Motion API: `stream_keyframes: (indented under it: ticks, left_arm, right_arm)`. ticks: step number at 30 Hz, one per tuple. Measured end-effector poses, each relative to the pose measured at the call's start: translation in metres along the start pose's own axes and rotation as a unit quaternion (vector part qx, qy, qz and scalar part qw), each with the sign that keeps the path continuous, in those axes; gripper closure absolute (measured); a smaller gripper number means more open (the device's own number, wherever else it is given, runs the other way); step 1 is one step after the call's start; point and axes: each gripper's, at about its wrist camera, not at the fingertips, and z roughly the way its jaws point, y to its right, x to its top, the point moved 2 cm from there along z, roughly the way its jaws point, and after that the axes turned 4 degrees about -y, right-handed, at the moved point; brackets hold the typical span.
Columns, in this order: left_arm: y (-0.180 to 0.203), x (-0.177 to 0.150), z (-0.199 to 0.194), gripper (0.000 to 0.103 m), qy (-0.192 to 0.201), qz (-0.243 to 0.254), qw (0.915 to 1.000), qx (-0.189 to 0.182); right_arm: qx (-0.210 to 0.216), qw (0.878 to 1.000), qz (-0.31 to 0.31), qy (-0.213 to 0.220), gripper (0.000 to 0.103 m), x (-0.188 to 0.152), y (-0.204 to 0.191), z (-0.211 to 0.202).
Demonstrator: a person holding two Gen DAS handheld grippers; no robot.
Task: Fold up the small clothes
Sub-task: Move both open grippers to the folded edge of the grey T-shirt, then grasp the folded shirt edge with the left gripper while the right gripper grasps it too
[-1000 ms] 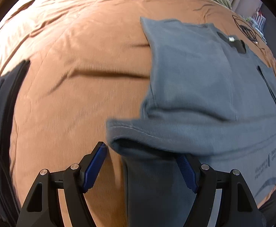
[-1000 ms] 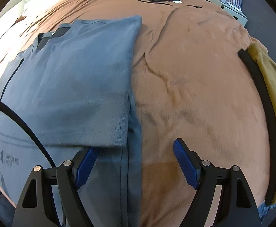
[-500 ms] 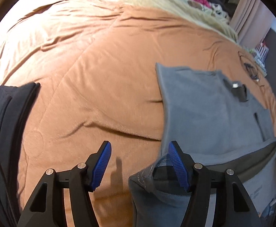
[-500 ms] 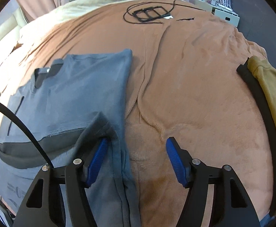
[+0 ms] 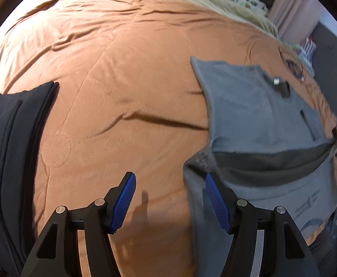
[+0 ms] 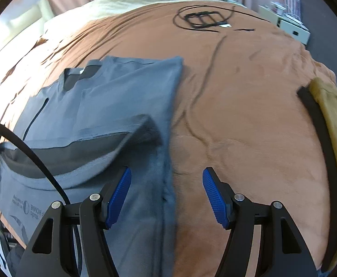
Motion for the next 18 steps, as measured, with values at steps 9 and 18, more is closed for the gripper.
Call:
stream_keyframes:
  ticks: [9, 18]
  left_arm:
    - [0.016, 0.009, 0.035, 0.046, -0.021, 0.027, 0.9994, -0.009]
    - [0.015, 0.030, 0.049, 0.075, -0.017, 0.010, 0.9970, -0.075]
  right_arm:
    - [0.005, 1.000, -0.022, -0.010, 0.054, 0.026, -0.016, 0.027]
    - [0.030, 1.000, 0.002, -0.004, 0.081, 0.040, -0.006, 0.048]
